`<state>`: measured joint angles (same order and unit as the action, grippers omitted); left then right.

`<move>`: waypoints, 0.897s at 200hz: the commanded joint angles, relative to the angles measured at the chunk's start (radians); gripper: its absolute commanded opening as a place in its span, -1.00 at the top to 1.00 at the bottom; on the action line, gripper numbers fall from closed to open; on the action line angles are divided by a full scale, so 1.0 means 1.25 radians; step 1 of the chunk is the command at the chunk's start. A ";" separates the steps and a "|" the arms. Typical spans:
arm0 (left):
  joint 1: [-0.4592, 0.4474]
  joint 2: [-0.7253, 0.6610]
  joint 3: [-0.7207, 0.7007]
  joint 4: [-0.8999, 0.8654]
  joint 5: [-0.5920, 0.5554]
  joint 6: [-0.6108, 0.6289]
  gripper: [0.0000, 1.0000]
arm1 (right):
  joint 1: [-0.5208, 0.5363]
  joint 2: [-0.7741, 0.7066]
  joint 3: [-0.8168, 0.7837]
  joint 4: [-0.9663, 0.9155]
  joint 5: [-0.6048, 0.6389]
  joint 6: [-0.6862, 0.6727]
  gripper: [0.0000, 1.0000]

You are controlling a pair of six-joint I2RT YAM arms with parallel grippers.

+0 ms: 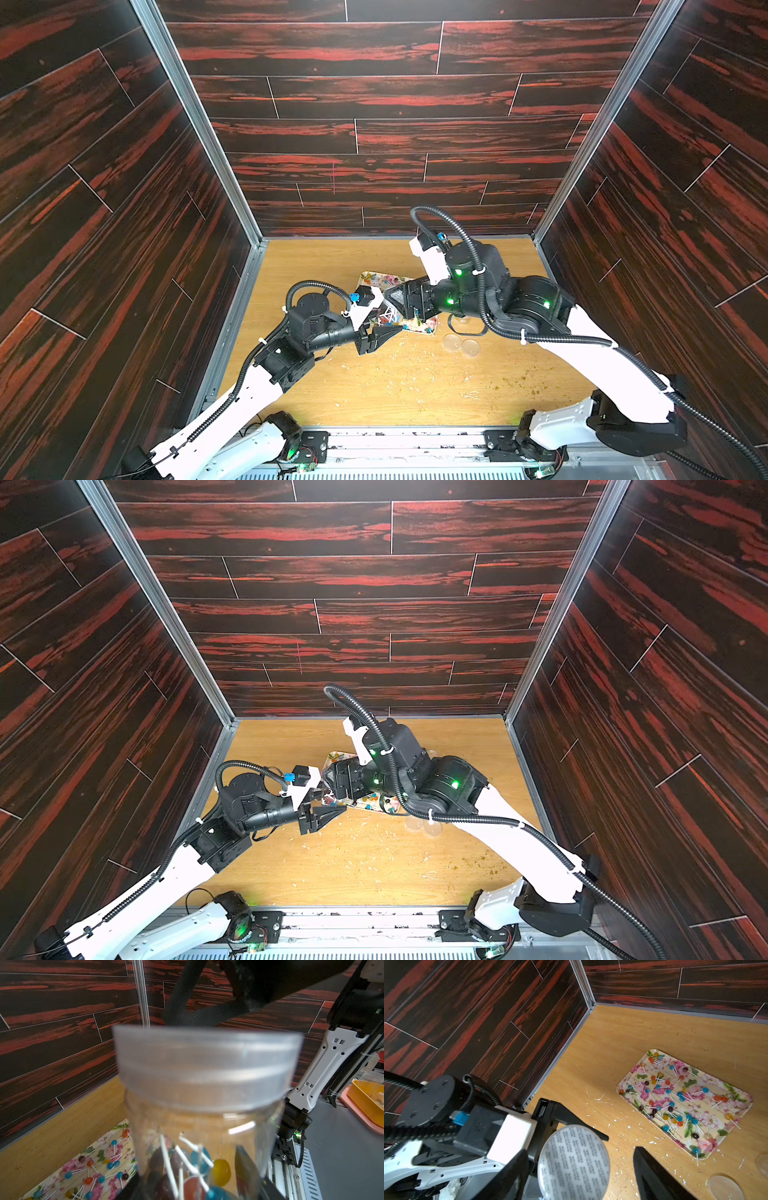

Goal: Pour the candies out of the jar
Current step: Unscrew the lid from the jar.

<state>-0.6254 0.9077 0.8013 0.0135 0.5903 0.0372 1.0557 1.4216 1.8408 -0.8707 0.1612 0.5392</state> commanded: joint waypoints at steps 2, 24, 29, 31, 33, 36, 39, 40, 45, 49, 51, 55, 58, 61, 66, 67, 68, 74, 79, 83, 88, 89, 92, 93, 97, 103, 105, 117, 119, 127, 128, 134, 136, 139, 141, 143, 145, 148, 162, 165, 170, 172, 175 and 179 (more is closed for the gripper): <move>0.004 -0.022 0.009 0.012 0.003 0.005 0.19 | 0.007 0.021 0.018 -0.013 0.000 0.016 -0.64; 0.003 -0.024 0.007 0.012 0.000 0.005 0.19 | 0.007 0.027 0.017 -0.019 -0.002 0.015 -0.62; 0.003 -0.024 0.007 0.012 0.000 0.005 0.19 | 0.007 0.028 0.016 -0.021 -0.005 0.015 -0.61; 0.003 -0.024 0.007 0.012 0.000 0.005 0.19 | 0.007 0.029 0.016 -0.021 -0.005 0.015 -0.60; 0.003 -0.024 0.005 0.012 0.000 0.005 0.19 | 0.007 0.030 0.015 -0.021 -0.006 0.015 -0.60; 0.003 -0.025 0.006 0.011 -0.001 0.005 0.19 | 0.007 0.031 0.015 -0.020 -0.006 0.014 -0.59; 0.004 -0.025 0.006 0.011 -0.001 0.005 0.19 | 0.007 0.030 0.013 -0.022 -0.005 0.014 -0.59; 0.004 -0.025 0.006 0.011 -0.001 0.005 0.19 | 0.007 0.031 0.013 -0.022 -0.006 0.014 -0.58; 0.003 -0.025 0.006 0.011 0.000 0.005 0.19 | 0.007 0.033 0.014 -0.023 -0.008 0.012 -0.58; 0.003 -0.025 0.007 0.011 -0.001 0.005 0.19 | 0.007 0.032 0.013 -0.022 -0.009 0.012 -0.56; 0.003 -0.025 0.007 0.011 -0.001 0.005 0.19 | 0.007 0.032 0.012 -0.022 -0.009 0.012 -0.56; 0.003 -0.025 0.007 0.011 -0.001 0.005 0.19 | 0.006 0.032 0.012 -0.021 -0.011 0.011 -0.54; 0.003 -0.025 0.006 0.011 -0.001 0.005 0.19 | 0.007 0.033 0.011 -0.020 -0.012 0.010 -0.54; 0.003 -0.026 0.006 0.011 -0.002 0.005 0.19 | 0.006 0.033 0.011 -0.021 -0.013 0.010 -0.53; 0.003 -0.025 0.006 0.011 -0.002 0.005 0.19 | 0.006 0.034 0.011 -0.021 -0.014 0.009 -0.52; 0.003 -0.025 0.006 0.011 -0.001 0.005 0.19 | 0.007 0.034 0.011 -0.021 -0.014 0.009 -0.52; 0.003 -0.025 0.006 0.011 -0.001 0.005 0.19 | 0.007 0.034 0.011 -0.021 -0.014 0.008 -0.51; 0.004 -0.025 0.006 0.012 -0.002 0.005 0.19 | 0.007 0.035 0.011 -0.021 -0.015 0.008 -0.50; 0.004 -0.025 0.005 0.011 -0.002 0.004 0.19 | 0.007 0.035 0.011 -0.021 -0.015 0.007 -0.49; 0.004 -0.025 0.005 0.011 -0.002 0.005 0.19 | 0.007 0.036 0.011 -0.022 -0.015 0.007 -0.48; 0.003 -0.025 0.005 0.011 -0.002 0.005 0.19 | 0.006 0.036 0.011 -0.023 -0.017 0.006 -0.47; 0.003 -0.025 0.005 0.011 -0.002 0.006 0.19 | 0.007 0.036 0.011 -0.022 -0.017 0.005 -0.47; 0.003 -0.025 0.005 0.011 -0.003 0.006 0.19 | 0.007 0.036 0.011 -0.021 -0.018 0.005 -0.46; 0.003 -0.025 0.005 0.011 -0.002 0.006 0.19 | 0.007 0.037 0.011 -0.021 -0.019 0.004 -0.46; 0.003 -0.025 0.006 0.011 -0.003 0.005 0.19 | 0.007 0.037 0.011 -0.020 -0.021 0.004 -0.45; 0.003 -0.025 0.006 0.011 -0.002 0.006 0.19 | 0.007 0.038 0.010 -0.018 -0.025 0.001 -0.43; 0.003 -0.025 0.006 0.011 -0.002 0.006 0.19 | 0.006 0.037 0.010 -0.018 -0.026 0.001 -0.42; 0.003 -0.025 0.006 0.011 -0.002 0.006 0.19 | 0.007 0.038 0.010 -0.014 -0.031 -0.001 -0.39; 0.003 -0.024 0.006 0.011 -0.003 0.005 0.19 | 0.006 0.038 0.010 -0.013 -0.032 -0.001 -0.38; 0.004 -0.025 0.004 0.011 -0.003 0.006 0.19 | 0.008 0.038 0.009 -0.011 -0.035 -0.004 -0.37; 0.003 -0.025 0.004 0.011 -0.003 0.006 0.19 | 0.008 0.038 0.009 -0.011 -0.035 -0.003 -0.36; 0.003 -0.025 0.004 0.011 -0.003 0.006 0.19 | 0.008 0.039 0.007 -0.009 -0.039 -0.006 -0.34; 0.004 -0.025 0.003 0.012 -0.003 0.006 0.19 | 0.008 0.040 0.007 -0.008 -0.040 -0.006 -0.34; 0.003 -0.025 0.004 0.011 -0.003 0.007 0.19 | 0.008 0.040 0.006 -0.007 -0.042 -0.007 -0.32; 0.004 -0.025 0.004 0.011 -0.003 0.006 0.19 | 0.008 0.040 0.006 -0.007 -0.044 -0.008 -0.31; 0.003 -0.025 0.004 0.011 -0.003 0.007 0.19 | 0.008 0.040 0.006 -0.006 -0.046 -0.008 -0.30; 0.003 -0.026 0.004 0.011 -0.003 0.007 0.19 | 0.008 0.040 0.005 -0.007 -0.047 -0.009 -0.29; 0.004 -0.025 0.004 0.012 -0.003 0.007 0.19 | 0.009 0.040 0.005 -0.005 -0.048 -0.011 -0.26; 0.003 -0.025 0.004 0.011 -0.003 0.006 0.19 | 0.011 0.039 0.001 -0.001 -0.053 -0.022 -0.15; 0.003 -0.025 0.004 0.011 -0.003 0.006 0.18 | 0.012 0.039 0.001 -0.001 -0.053 -0.023 -0.14; 0.003 -0.025 0.004 0.011 -0.003 0.006 0.19 | 0.011 0.038 -0.001 -0.001 -0.053 -0.030 -0.13; 0.003 -0.025 0.004 0.011 -0.003 0.006 0.19 | 0.012 0.037 -0.002 -0.001 -0.053 -0.033 -0.12; 0.003 -0.025 0.004 0.011 -0.003 0.006 0.19 | 0.011 0.037 -0.003 0.001 -0.055 -0.038 -0.12; 0.003 -0.025 0.004 0.011 -0.004 0.006 0.19 | 0.011 0.035 -0.006 0.003 -0.057 -0.044 -0.10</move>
<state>-0.6254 0.9012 0.8005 0.0059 0.5819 0.0372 1.0607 1.4467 1.8408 -0.8684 0.1127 0.5148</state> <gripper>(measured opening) 0.590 0.572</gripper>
